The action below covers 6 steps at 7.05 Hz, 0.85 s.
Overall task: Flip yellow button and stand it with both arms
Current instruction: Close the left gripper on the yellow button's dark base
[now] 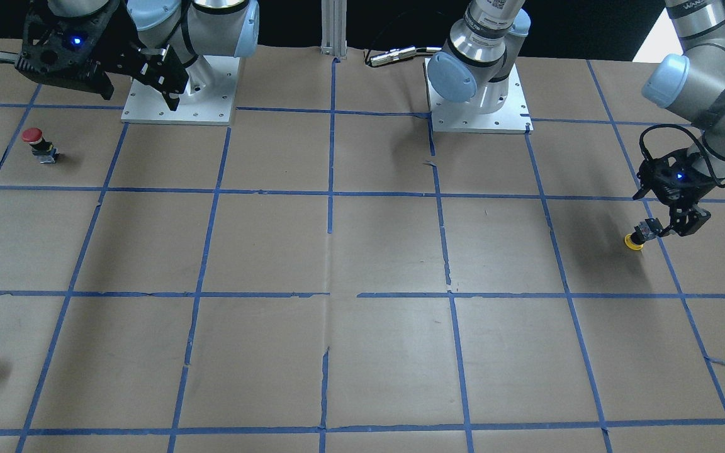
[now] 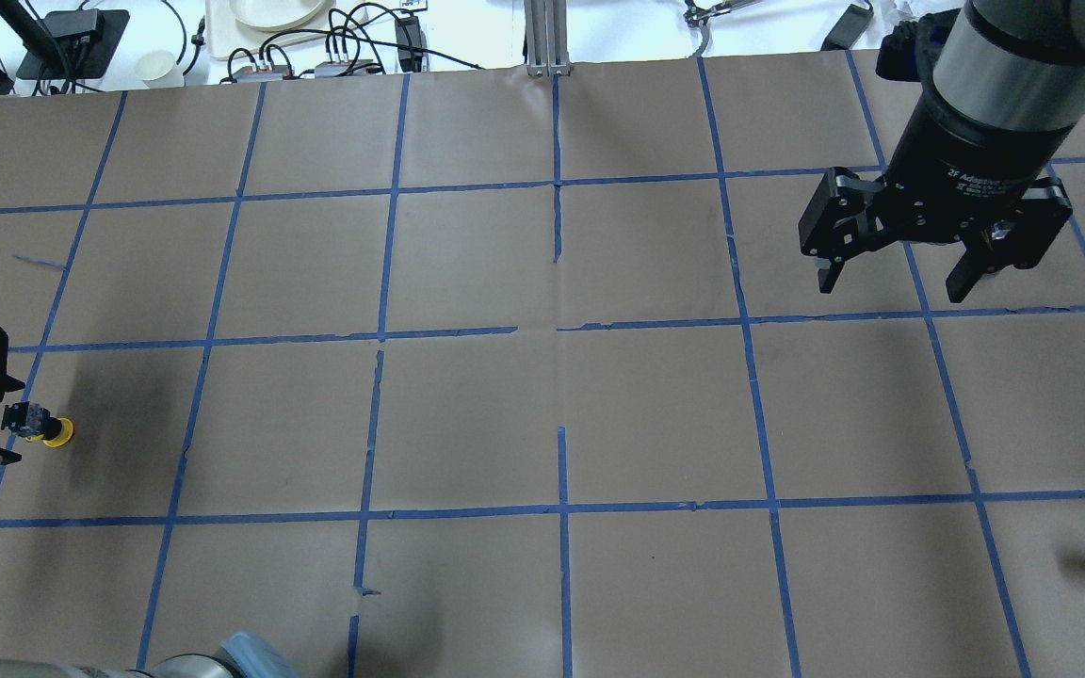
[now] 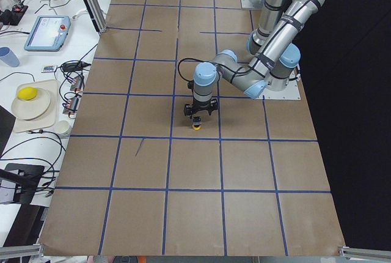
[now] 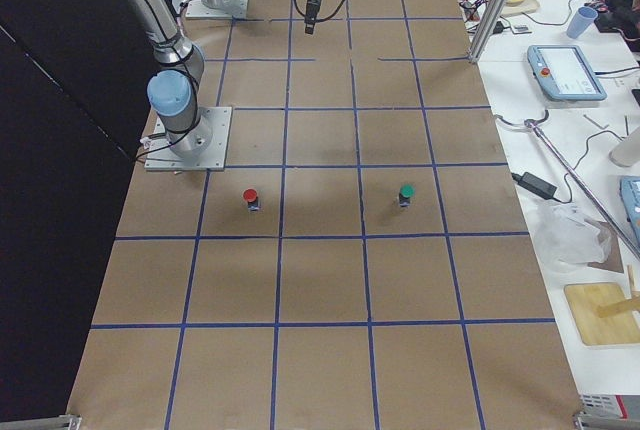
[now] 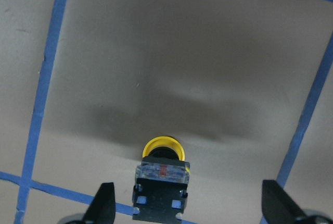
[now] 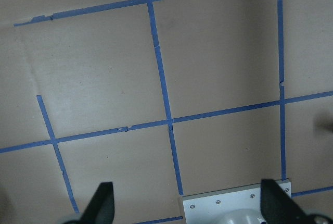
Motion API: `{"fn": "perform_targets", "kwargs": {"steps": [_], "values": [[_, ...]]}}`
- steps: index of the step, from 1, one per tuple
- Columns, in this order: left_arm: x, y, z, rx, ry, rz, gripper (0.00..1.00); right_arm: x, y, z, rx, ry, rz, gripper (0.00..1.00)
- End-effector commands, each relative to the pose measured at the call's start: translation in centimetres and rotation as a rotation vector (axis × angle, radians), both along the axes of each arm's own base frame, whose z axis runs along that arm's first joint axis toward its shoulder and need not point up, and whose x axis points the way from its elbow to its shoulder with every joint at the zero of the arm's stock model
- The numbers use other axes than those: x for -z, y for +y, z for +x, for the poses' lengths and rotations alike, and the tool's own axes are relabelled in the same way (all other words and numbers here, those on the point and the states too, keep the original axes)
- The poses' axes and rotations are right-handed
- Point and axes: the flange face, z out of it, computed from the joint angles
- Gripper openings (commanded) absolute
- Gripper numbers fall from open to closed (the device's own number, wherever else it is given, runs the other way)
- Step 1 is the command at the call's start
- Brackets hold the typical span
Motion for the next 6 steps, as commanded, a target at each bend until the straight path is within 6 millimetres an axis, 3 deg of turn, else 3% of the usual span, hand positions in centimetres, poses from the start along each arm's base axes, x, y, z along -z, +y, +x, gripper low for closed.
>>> {"fn": "perform_targets", "kwargs": {"steps": [1,4,5,6], "values": [[0.8,-0.9,1.1,0.021,-0.009,-0.001,0.99,-0.1,0.0,0.0,-0.001,0.001,0.000,1.00],[2.6,-1.6,1.9,0.021,0.011,0.022,0.99,-0.1,-0.2,-0.1,-0.011,0.001,-0.010,1.00],[2.7,-1.7,1.8,0.026,0.013,0.022,0.86,0.1,-0.3,0.0,-0.014,-0.006,-0.001,1.00],[2.7,-1.8,1.7,0.020,0.019,0.016,0.63,0.0,-0.3,0.0,0.000,-0.011,-0.011,1.00]]}}
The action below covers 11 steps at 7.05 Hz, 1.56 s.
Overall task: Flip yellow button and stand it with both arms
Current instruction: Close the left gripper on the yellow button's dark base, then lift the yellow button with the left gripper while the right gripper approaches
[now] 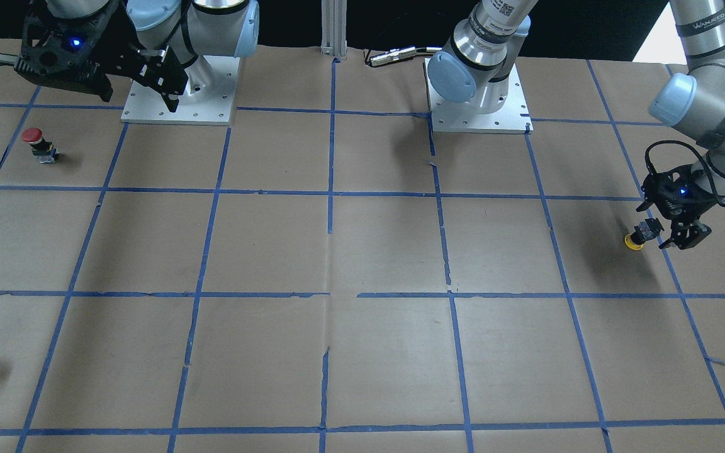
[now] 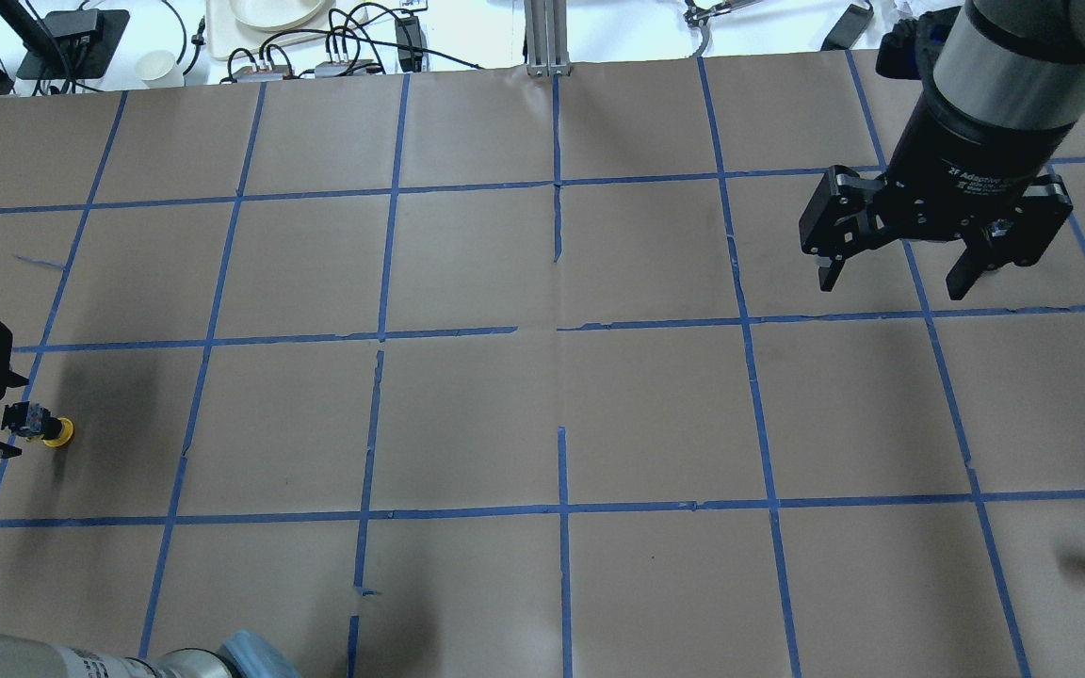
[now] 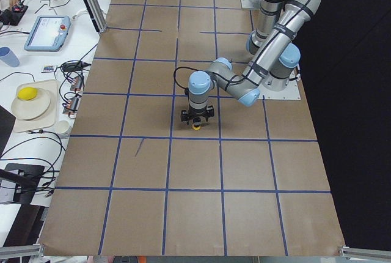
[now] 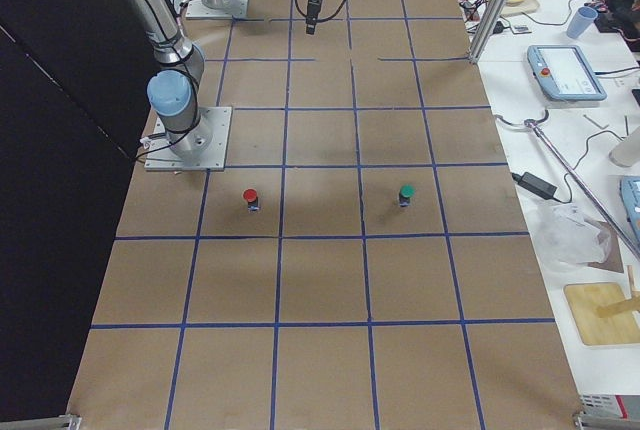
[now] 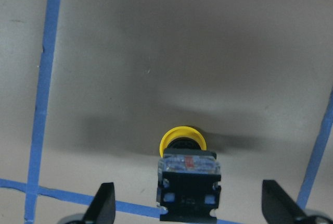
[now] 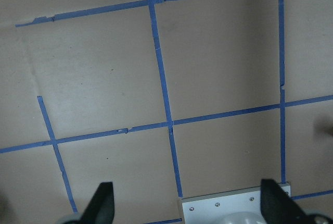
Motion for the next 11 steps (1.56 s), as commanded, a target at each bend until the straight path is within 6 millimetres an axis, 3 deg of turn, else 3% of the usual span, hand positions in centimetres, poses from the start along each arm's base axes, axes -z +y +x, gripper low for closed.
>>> {"fn": "perform_targets", "kwargs": {"steps": [1,2,3,5,6,7,8,9,10,11], "values": [[0.1,-0.2,0.0,-0.006,0.004,-0.005,0.41,0.1,-0.1,0.1,0.001,-0.011,0.001,1.00],[0.0,-0.2,0.0,-0.009,0.002,-0.005,0.20,-0.3,0.2,0.0,-0.001,0.001,-0.002,1.00],[-0.3,-0.2,0.1,-0.009,-0.002,-0.010,0.17,0.0,0.1,0.1,0.013,-0.006,0.004,1.00],[-1.9,-0.3,-1.7,-0.049,0.024,0.014,0.11,1.8,0.3,0.1,0.012,-0.013,0.037,1.00],[-4.2,-1.2,-3.3,-0.130,0.023,0.005,0.11,2.9,0.6,0.1,0.024,-0.009,0.057,1.00],[-7.0,-2.4,-6.7,-0.150,0.025,0.007,0.11,3.3,0.7,0.1,0.117,0.005,0.069,1.00],[-10.0,-3.6,-10.5,-0.178,0.077,-0.021,0.11,2.4,0.6,0.4,0.141,-0.016,0.050,1.00],[-11.5,-4.0,-14.1,-0.202,0.213,-0.022,0.11,1.7,-0.1,0.7,0.213,-0.090,0.028,1.00],[-13.1,-4.4,-17.4,-0.353,0.338,0.024,0.11,0.4,-0.7,1.0,0.407,-0.144,0.023,1.00],[-15.2,-5.3,-21.4,-0.472,0.485,0.076,0.11,0.6,-2.1,2.2,0.566,-0.258,0.077,1.00]]}}
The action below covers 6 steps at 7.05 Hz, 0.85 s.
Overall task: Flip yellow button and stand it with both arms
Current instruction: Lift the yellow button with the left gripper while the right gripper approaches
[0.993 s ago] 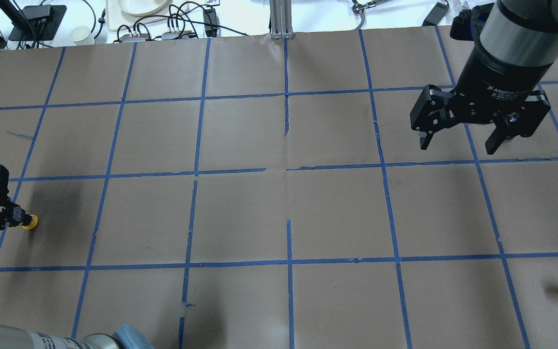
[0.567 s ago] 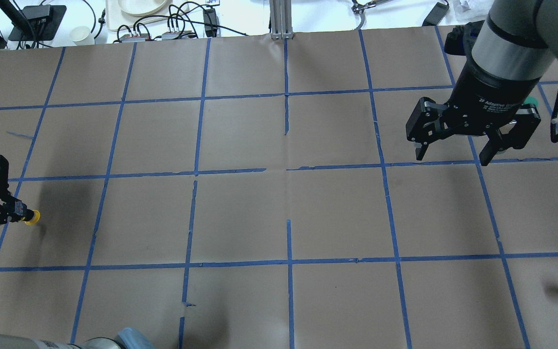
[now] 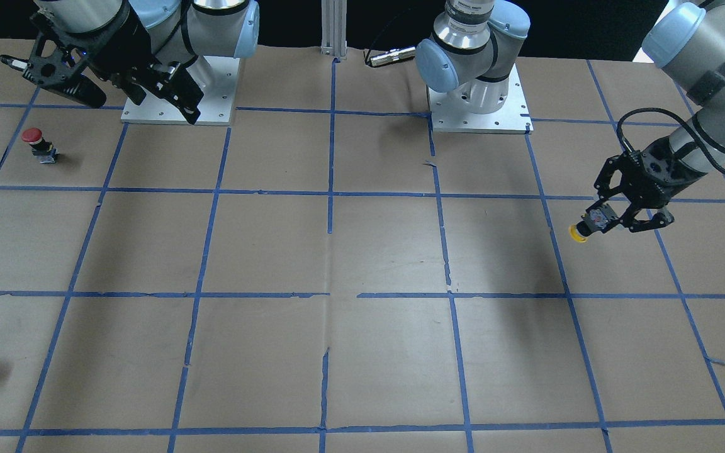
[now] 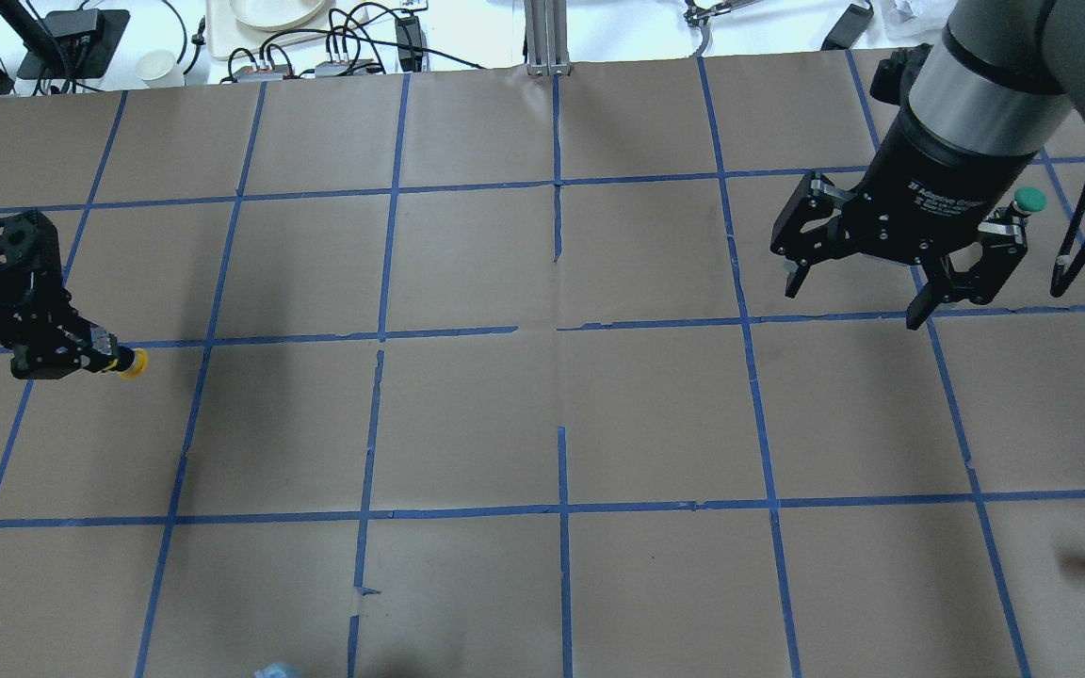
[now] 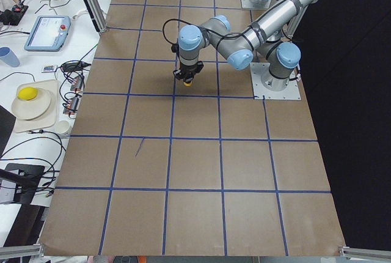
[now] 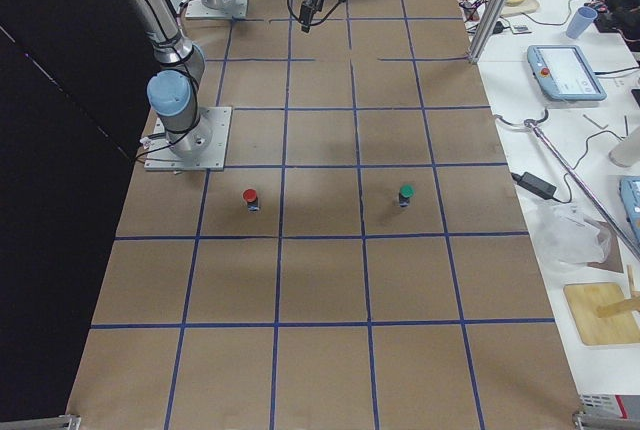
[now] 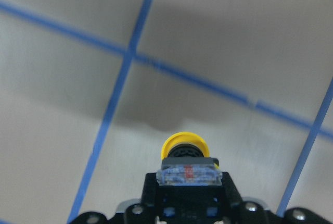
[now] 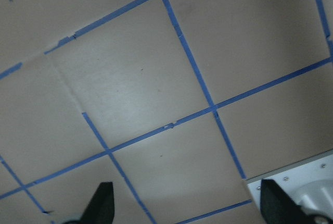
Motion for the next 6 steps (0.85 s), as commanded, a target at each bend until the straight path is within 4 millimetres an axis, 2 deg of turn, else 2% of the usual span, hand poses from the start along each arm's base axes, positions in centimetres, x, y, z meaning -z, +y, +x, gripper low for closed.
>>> {"fn": "perform_targets", "kwargs": {"steps": [1,2,3,4,5,6], "values": [[-5.3,-1.1,-8.5,-0.189,0.266,0.077,0.11,0.4,-2.5,1.3,0.277,-0.187,0.080,1.00],[-8.0,-1.1,-11.8,-0.299,0.408,0.119,0.11,0.6,-3.6,1.3,0.346,-0.332,0.111,1.00],[-10.2,-0.8,-15.8,-0.437,0.558,0.196,0.11,0.4,-4.8,0.1,0.461,-0.453,0.150,1.00],[-11.7,-0.5,-19.7,-0.517,0.690,0.285,0.11,0.6,-5.6,-0.4,0.538,-0.581,0.190,1.00],[-12.9,-0.4,-22.2,-0.602,0.810,0.391,0.09,0.2,-5.8,0.0,0.551,-0.648,0.201,1.00],[-13.8,0.0,-23.8,-0.627,0.877,0.449,0.08,-0.4,-5.7,0.2,0.562,-0.682,0.204,1.00]]}}
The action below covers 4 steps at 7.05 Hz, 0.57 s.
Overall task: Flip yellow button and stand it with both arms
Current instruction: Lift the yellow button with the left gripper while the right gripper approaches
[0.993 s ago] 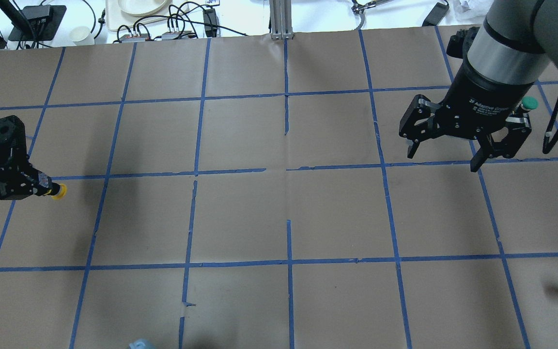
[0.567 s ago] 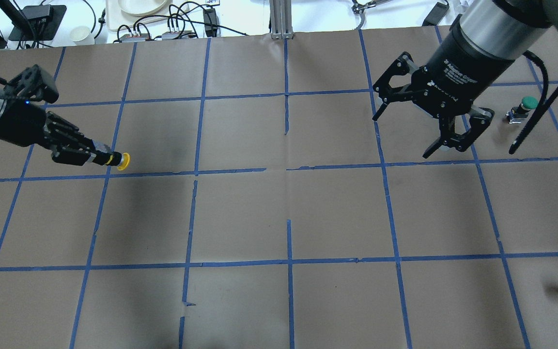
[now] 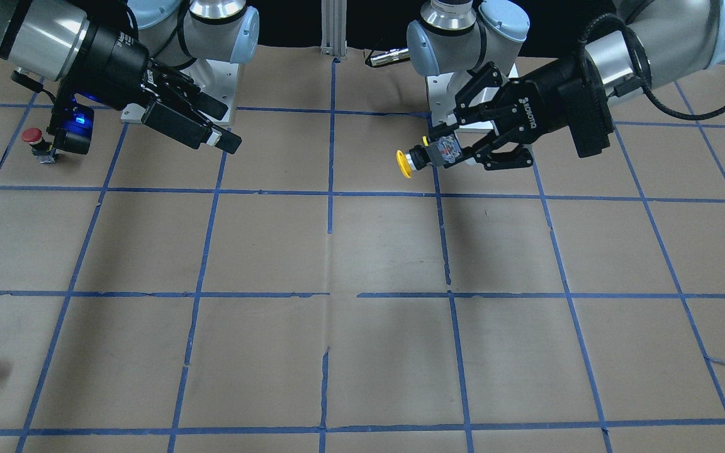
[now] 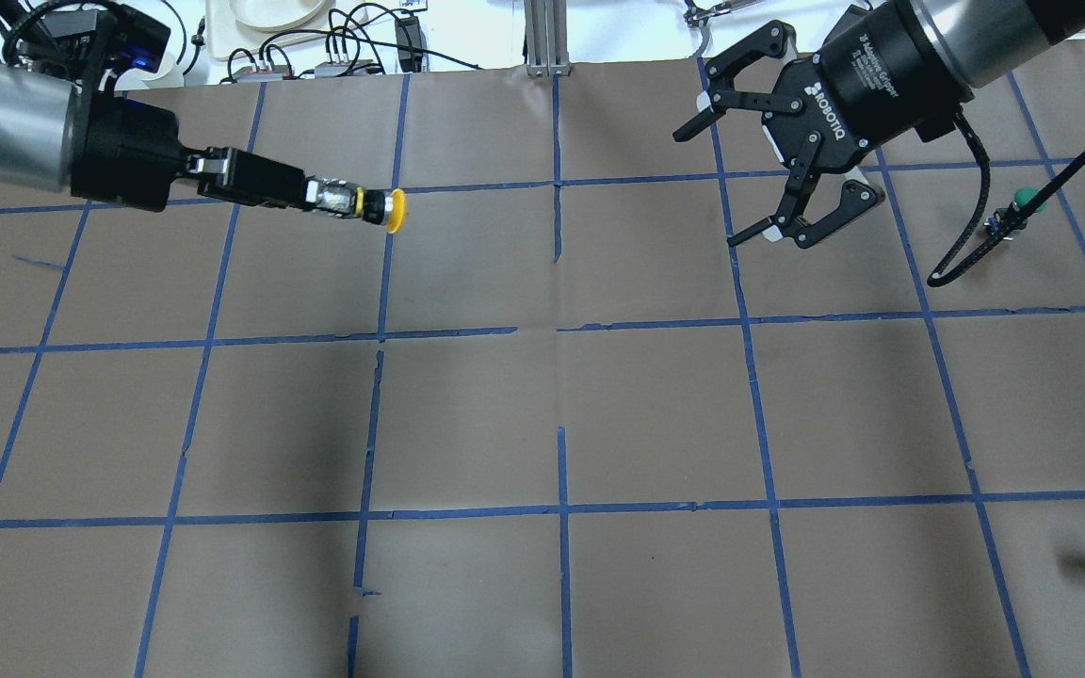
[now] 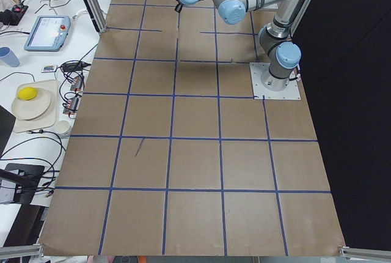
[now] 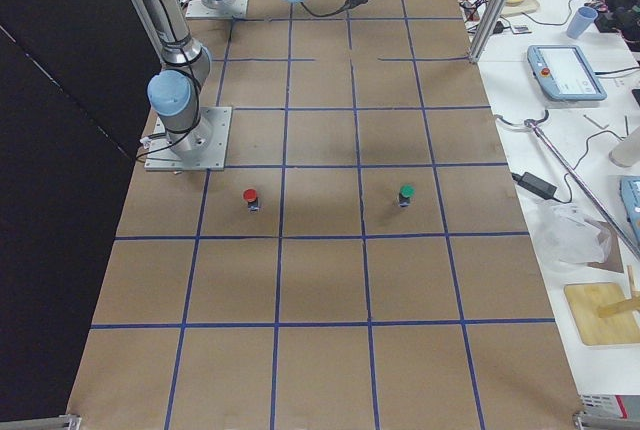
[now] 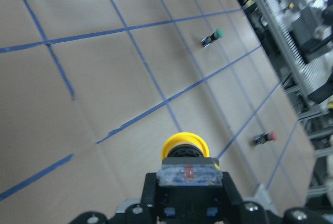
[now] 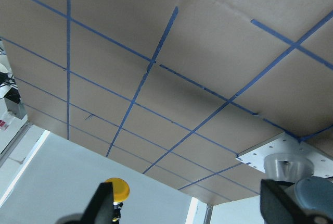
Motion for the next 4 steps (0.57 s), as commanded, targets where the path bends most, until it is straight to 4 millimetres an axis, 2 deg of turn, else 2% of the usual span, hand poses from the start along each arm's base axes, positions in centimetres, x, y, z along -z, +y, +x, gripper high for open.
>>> {"fn": "perform_targets", "kwargs": {"steps": [1,3,4], "values": [[-2.8,1.1,-4.3,-0.083,0.215,0.184,0.07,-1.3,-0.1,0.6,0.069,-0.129,0.023,1.00],[-4.9,2.6,-8.0,-0.071,0.341,0.297,0.06,-2.0,-0.1,1.1,0.075,-0.185,0.006,1.00],[-5.1,2.3,-8.4,-0.069,0.359,0.310,0.06,-2.7,0.1,1.3,0.081,-0.223,-0.007,1.00]]}}
